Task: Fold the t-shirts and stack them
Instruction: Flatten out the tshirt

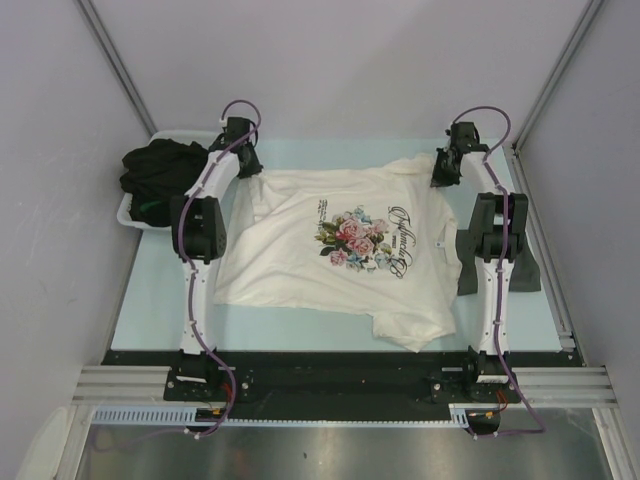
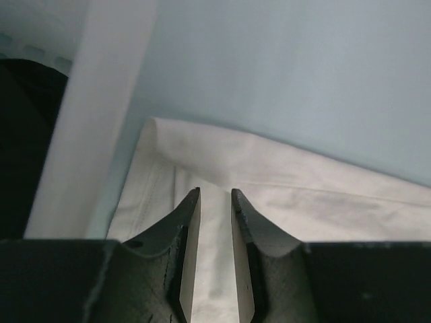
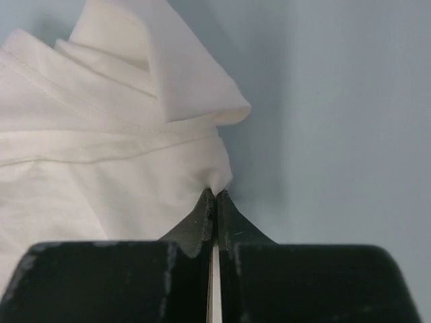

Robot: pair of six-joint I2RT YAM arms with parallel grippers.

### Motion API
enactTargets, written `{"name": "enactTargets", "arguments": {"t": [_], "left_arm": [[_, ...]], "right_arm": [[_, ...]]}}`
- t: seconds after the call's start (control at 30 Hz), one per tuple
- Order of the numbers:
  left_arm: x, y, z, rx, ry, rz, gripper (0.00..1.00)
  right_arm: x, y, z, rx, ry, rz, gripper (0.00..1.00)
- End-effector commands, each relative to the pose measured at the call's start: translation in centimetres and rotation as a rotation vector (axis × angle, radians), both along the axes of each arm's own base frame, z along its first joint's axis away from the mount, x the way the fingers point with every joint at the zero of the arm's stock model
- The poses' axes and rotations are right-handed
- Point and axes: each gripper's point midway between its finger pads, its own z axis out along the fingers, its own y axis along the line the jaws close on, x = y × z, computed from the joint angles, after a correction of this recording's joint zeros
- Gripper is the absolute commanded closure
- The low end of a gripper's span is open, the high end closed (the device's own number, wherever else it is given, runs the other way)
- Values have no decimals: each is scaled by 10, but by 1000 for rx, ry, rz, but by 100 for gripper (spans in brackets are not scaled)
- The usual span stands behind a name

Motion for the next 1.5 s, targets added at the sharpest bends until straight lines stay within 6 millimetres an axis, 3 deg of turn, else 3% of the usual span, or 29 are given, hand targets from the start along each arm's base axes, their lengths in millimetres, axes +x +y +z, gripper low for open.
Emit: {"name": "enactTargets", "arguments": {"t": [0.0, 0.13, 0.37, 0.53, 0.77, 1.13, 1.37, 1.47], "left_arm": [[13, -2, -2, -55, -21, 48, 70], [13, -3, -11, -79, 1, 57, 65], [17, -4, -10, -92, -16, 54, 61], [22, -8, -2, -108, -44, 30, 60], [20, -26, 16, -155, -82, -43, 59], [-7, -66, 38, -134, -99, -205, 58], [-37, -73, 38, -122, -67, -251, 58], [-48, -78, 46, -123, -66, -271, 58]], "right_arm": [[15, -6, -11, -57, -26, 23, 100], [19, -7, -9, -67, -39, 27, 100], [34, -22, -7, -110, -88, 1, 100], [48, -27, -11, -127, -122, 3, 100], [74, -25, 3, -133, -225, 5, 100], [101, -16, 29, -129, -374, 36, 100], [107, -13, 35, -142, -405, 47, 100], [101, -13, 35, -158, -390, 56, 86]]}}
